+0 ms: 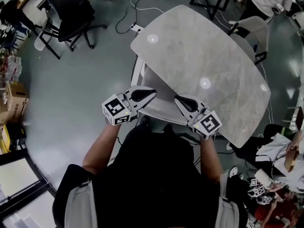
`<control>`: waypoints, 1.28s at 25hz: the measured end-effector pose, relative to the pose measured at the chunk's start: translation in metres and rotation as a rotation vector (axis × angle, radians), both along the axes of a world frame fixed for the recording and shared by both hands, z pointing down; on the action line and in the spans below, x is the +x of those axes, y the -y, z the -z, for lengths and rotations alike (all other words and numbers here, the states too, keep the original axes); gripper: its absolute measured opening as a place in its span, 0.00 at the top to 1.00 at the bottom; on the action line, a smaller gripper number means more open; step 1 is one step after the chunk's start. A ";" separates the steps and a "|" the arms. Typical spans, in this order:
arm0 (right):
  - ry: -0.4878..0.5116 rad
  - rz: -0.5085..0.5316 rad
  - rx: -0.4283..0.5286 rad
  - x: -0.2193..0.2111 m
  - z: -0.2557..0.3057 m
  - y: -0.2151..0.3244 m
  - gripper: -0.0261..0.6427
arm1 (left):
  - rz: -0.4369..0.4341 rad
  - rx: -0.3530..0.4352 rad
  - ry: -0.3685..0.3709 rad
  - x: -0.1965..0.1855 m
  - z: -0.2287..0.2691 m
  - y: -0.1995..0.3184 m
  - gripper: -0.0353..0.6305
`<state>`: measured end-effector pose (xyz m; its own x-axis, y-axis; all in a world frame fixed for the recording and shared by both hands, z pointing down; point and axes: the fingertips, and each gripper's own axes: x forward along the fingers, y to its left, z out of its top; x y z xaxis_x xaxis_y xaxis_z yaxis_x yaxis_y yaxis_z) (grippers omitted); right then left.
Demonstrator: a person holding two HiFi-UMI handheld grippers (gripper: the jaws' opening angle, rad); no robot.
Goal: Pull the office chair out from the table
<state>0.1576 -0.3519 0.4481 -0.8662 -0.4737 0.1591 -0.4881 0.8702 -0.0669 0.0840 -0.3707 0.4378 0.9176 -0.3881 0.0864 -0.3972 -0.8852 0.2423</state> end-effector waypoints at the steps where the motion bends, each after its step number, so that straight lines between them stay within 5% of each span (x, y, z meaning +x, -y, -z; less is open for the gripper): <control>1: -0.002 0.000 -0.006 -0.002 -0.001 0.001 0.92 | 0.001 -0.002 0.008 -0.001 -0.001 0.001 0.93; 6: -0.013 -0.005 -0.041 -0.001 -0.013 -0.001 0.92 | -0.011 0.005 0.060 0.000 -0.011 0.000 0.93; 13: -0.174 -0.002 -0.023 -0.009 -0.029 -0.005 0.92 | -0.045 0.031 0.170 -0.004 -0.027 -0.006 0.93; 20: -0.337 0.080 -0.056 -0.018 -0.070 -0.026 0.92 | -0.109 0.046 0.306 0.005 -0.057 -0.020 0.93; 32: -0.478 0.223 -0.191 -0.027 -0.141 -0.057 0.90 | -0.277 0.128 0.576 0.020 -0.111 -0.045 0.93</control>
